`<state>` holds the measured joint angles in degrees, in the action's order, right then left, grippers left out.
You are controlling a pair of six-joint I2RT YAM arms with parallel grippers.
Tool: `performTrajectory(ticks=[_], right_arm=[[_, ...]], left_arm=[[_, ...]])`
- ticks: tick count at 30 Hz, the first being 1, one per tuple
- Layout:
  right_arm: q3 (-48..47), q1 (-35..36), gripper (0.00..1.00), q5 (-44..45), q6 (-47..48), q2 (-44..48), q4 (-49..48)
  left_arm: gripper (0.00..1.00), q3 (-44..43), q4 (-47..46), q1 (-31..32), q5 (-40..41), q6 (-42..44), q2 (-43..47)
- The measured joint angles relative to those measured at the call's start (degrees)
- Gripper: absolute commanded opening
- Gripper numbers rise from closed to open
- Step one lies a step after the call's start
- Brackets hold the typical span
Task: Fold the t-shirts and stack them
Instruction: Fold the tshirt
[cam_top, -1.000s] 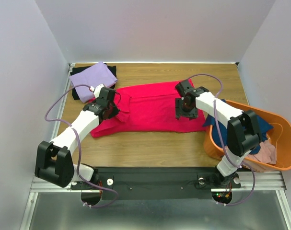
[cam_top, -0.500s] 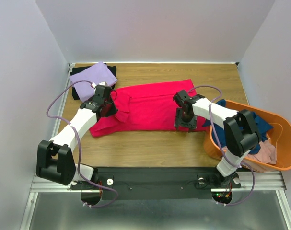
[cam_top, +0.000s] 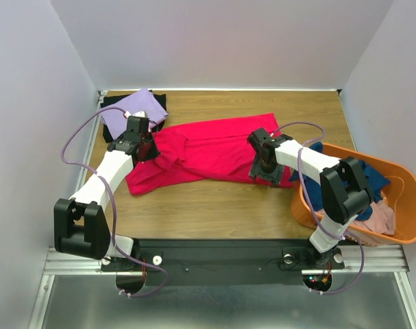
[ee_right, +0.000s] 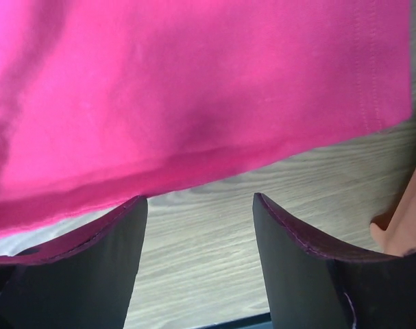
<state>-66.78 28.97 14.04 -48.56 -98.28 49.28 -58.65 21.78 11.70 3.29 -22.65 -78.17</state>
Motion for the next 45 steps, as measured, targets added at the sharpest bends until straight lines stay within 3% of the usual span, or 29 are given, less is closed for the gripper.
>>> performTrajectory(ticks=[10,23,45], right_arm=[[-3.19,0.0,0.74,5.18,-5.9,0.0,0.48],[4.74,-0.15,0.74,5.62,-18.91,-0.33,0.76],[8.02,-2.91,0.71,8.22,-23.1,3.15,-2.78]], left_arm=[[0.0,0.0,0.04,-2.23,-0.24,3.08,0.0],[0.0,0.02,0.0,-2.47,-2.05,4.17,0.02],[0.0,0.94,-0.13,-2.47,-2.89,5.62,0.66]])
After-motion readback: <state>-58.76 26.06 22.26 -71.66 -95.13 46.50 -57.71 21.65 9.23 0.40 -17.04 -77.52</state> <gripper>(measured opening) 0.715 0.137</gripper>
